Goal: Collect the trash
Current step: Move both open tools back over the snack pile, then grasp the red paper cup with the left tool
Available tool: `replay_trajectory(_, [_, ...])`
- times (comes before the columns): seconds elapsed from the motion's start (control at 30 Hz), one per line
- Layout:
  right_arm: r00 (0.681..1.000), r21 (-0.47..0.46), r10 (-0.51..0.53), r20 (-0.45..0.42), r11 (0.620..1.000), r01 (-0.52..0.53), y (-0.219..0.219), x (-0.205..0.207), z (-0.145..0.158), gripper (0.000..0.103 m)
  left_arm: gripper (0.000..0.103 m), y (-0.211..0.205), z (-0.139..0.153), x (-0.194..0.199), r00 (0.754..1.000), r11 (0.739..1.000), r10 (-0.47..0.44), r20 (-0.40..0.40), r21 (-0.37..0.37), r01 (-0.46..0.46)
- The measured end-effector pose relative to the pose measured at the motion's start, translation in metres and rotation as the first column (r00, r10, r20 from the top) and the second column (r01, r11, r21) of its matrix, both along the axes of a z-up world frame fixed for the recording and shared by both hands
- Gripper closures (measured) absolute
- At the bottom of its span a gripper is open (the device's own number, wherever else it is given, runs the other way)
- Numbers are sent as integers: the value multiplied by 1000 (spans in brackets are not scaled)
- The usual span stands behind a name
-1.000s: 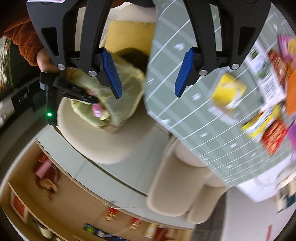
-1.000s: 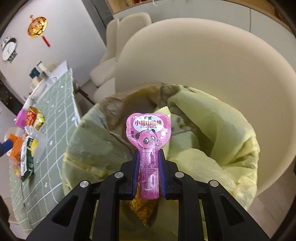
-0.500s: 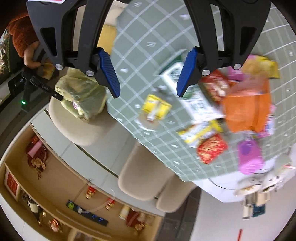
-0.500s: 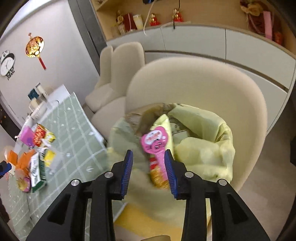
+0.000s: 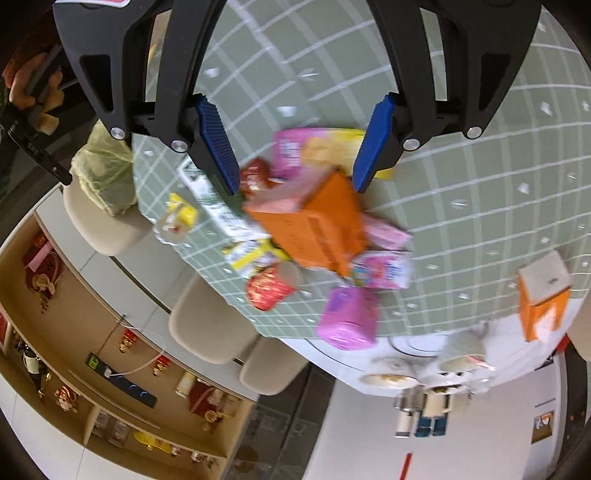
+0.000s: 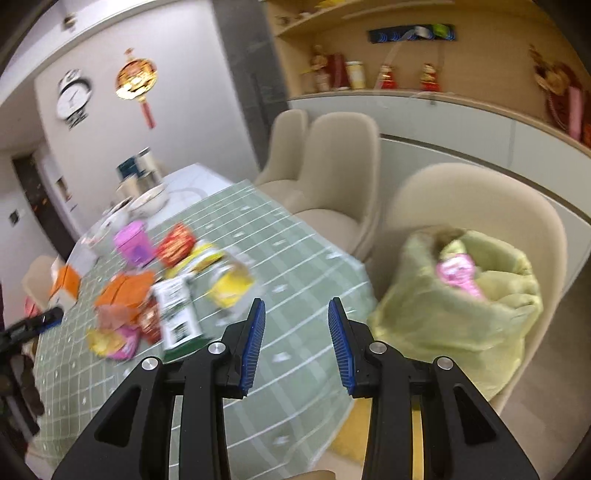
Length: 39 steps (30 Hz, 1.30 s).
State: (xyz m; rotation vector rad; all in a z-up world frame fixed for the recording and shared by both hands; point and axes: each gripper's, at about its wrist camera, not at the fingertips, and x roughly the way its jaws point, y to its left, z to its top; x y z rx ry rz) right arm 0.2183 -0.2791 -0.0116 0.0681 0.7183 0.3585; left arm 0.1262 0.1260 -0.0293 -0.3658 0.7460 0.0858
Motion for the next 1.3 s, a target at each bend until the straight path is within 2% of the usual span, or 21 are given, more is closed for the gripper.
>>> replay_trajectory(0.2, [996, -10, 94, -2, 996, -94, 53, -19, -4, 69, 42, 42, -1, -29, 998, 999, 54, 11, 4, -54])
replay_trajectory(0.37, [994, -9, 109, 29, 994, -109, 66, -22, 4, 69, 42, 54, -9, -37, 999, 998, 50, 12, -24, -50])
replay_trajectory(0.5, [993, 3, 102, 62, 995, -103, 66, -20, 11, 69, 42, 48, -14, -29, 1000, 999, 11, 16, -42, -11])
replay_trajectory(0.63, [995, 81, 95, 29, 992, -97, 55, -11, 7, 55, 42, 33, -14, -10, 997, 998, -56, 44, -5, 56])
replay_trajectory(0.73, [992, 95, 117, -46, 989, -112, 53, -2, 0, 55, 42, 26, -18, 11, 996, 997, -80, 28, 13, 79])
replay_trajectory(0.83, [993, 42, 109, -37, 993, -107, 55, 1, -4, 55, 42, 20, -17, 34, 994, 994, -110, 15, 4, 110])
replay_trajectory(0.93, [994, 13, 108, -27, 994, -108, 57, 9, -6, 55, 42, 8, -7, 62, 981, 981, -193, 34, 32, 192])
replay_trajectory(1.07, [995, -22, 96, -24, 995, -96, 60, 23, -9, 55, 42, -16, 3, 124, 929, 924, -367, 47, 134, 358])
replay_trajectory(1.2, [998, -35, 62, -32, 997, -63, 59, 41, -17, 55, 42, -28, -5, 188, 897, 871, -441, -32, 226, 437])
replay_trajectory(1.3, [997, -29, 39, -67, 999, -41, 59, 55, -30, 55, 42, -28, -19, 236, 893, 867, -443, -85, 212, 450])
